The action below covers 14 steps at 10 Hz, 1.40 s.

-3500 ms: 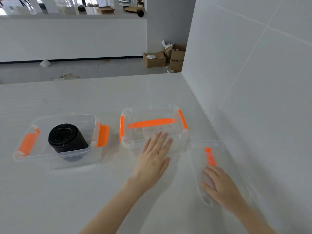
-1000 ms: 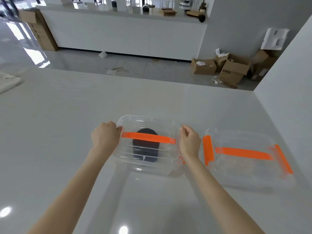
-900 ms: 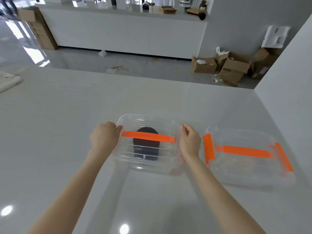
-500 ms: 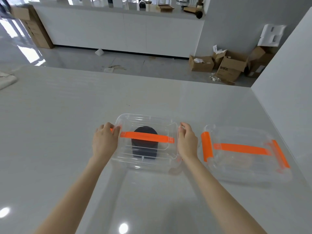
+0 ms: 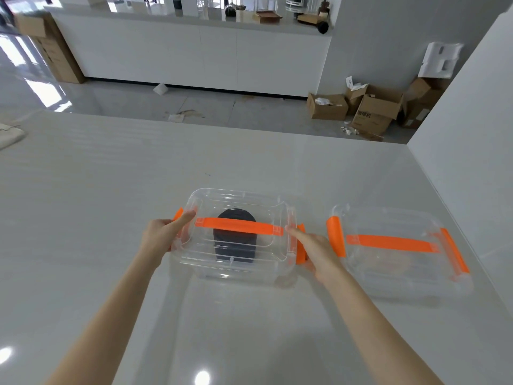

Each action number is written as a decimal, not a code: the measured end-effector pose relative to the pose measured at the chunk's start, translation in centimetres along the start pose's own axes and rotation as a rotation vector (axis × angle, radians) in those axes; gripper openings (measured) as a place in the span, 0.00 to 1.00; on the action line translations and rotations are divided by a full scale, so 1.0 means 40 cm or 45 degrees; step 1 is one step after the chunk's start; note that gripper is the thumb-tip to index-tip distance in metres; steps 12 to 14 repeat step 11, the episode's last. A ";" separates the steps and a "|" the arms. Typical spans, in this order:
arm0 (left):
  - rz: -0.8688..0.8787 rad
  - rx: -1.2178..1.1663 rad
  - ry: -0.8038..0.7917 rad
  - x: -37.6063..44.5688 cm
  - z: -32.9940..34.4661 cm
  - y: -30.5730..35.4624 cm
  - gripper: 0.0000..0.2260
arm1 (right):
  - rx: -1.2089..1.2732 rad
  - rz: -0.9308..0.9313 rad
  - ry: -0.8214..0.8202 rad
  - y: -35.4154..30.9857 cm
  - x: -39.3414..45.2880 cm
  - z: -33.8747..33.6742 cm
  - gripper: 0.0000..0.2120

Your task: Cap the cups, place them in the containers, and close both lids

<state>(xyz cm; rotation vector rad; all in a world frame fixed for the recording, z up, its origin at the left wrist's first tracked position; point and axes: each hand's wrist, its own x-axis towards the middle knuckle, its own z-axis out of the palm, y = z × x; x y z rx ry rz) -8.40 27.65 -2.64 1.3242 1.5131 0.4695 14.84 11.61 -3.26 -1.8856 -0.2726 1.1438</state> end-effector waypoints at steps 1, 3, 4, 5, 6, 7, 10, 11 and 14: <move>0.095 0.013 0.082 -0.008 0.002 0.012 0.19 | -0.018 -0.140 0.052 -0.006 -0.008 -0.004 0.16; 0.361 0.324 0.237 -0.027 0.011 0.033 0.17 | -0.601 -0.512 0.289 -0.042 -0.049 0.024 0.15; 0.457 0.444 0.292 -0.036 0.022 0.025 0.19 | -0.848 -0.558 0.368 -0.052 -0.065 0.042 0.15; 0.584 0.610 0.361 -0.050 0.037 0.023 0.18 | -1.083 -0.570 0.440 -0.049 -0.070 0.069 0.11; 0.664 0.767 0.434 -0.058 0.051 0.024 0.18 | -1.307 -0.538 0.485 -0.037 -0.068 0.093 0.20; 0.685 0.821 0.451 -0.061 0.056 0.019 0.18 | -1.388 -0.545 0.476 -0.027 -0.060 0.096 0.24; 0.609 0.804 0.346 -0.074 0.081 0.033 0.16 | -1.042 -0.537 0.177 -0.061 -0.091 0.033 0.23; 0.660 0.845 0.240 -0.119 0.109 0.076 0.27 | -0.666 -0.751 0.101 -0.115 -0.152 -0.038 0.25; 0.660 0.845 0.240 -0.119 0.109 0.076 0.27 | -0.666 -0.751 0.101 -0.115 -0.152 -0.038 0.25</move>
